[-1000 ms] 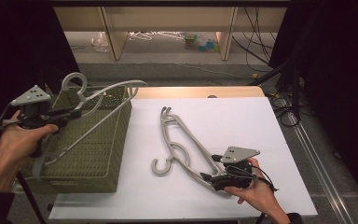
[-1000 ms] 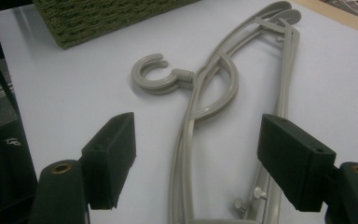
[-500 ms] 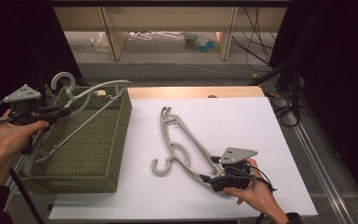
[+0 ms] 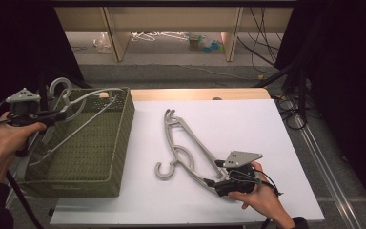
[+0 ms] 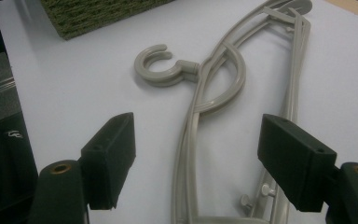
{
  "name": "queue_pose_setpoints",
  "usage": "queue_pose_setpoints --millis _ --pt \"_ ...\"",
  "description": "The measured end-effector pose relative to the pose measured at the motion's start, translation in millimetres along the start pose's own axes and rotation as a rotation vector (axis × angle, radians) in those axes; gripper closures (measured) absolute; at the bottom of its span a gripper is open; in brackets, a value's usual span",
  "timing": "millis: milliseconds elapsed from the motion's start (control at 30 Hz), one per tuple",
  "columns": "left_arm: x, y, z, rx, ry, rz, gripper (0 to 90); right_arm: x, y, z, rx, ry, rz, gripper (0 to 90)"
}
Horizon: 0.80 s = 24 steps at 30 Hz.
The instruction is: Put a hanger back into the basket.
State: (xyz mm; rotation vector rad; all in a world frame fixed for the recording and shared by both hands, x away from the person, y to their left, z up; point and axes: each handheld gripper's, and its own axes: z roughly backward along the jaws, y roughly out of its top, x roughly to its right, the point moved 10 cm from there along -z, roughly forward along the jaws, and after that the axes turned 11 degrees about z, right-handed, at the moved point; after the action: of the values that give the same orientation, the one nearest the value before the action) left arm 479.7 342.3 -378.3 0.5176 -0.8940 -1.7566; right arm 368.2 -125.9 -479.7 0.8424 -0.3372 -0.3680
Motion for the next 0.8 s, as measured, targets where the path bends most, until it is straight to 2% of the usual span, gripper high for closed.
queue_pose_setpoints --millis 100,167,200,233,267,300,367,500,567,600,633,767,800 --pt "1.7 -2.0 -6.9 -0.010 -0.010 -0.008 78.5 -0.3 -0.4 -0.2 -0.001 0.001 -0.002 28.7" --pt "1.5 -1.6 -13.5 0.003 -0.011 0.001 78.5 -0.6 -0.8 -0.5 -0.003 0.005 -0.004 28.8" --pt "0.1 -4.3 -16.6 -0.017 -0.011 -0.008 78.5 -0.7 -1.0 -0.6 -0.004 0.004 -0.004 28.8" --pt "1.1 -6.6 -22.9 -0.016 -0.010 0.028 78.5 -0.9 -0.9 -0.6 -0.003 0.004 -0.003 28.8" --pt "-2.4 -9.5 -27.0 -0.039 -0.010 -0.011 78.5 -0.9 -0.8 -0.5 -0.001 0.005 0.000 28.7" --pt "-2.0 -11.3 -29.8 -0.048 -0.001 -0.003 78.5 -1.2 -0.8 -0.4 -0.001 0.007 -0.002 28.8" --pt "-0.2 -12.3 -36.8 -0.071 0.003 -0.027 78.5 -0.8 -1.2 -0.6 -0.002 0.008 -0.004 28.8" --pt "2.1 -12.3 -44.9 -0.082 0.014 -0.037 78.4 -0.9 -1.7 -0.8 -0.003 0.009 -0.004 28.7" --pt "1.2 -14.7 -55.4 -0.085 0.036 -0.045 78.4 -1.5 -2.9 -1.4 -0.011 0.014 -0.004 28.8" --pt "1.2 -14.7 -55.4 -0.085 0.036 -0.045 78.4 -1.5 -2.9 -1.4 -0.011 0.014 -0.004 28.8" --pt "-3.3 -19.2 -58.6 -0.112 0.049 -0.045 78.4 -2.0 -3.0 -1.4 -0.010 0.014 -0.003 28.7" --pt "-10.0 -23.1 -60.2 -0.111 0.052 -0.027 78.4 -2.0 -4.0 -1.3 -0.016 0.016 -0.009 28.7" --pt "-10.4 -24.8 -60.3 -0.113 0.054 -0.011 78.4 -2.3 -4.1 -1.3 -0.016 0.018 -0.011 28.7"
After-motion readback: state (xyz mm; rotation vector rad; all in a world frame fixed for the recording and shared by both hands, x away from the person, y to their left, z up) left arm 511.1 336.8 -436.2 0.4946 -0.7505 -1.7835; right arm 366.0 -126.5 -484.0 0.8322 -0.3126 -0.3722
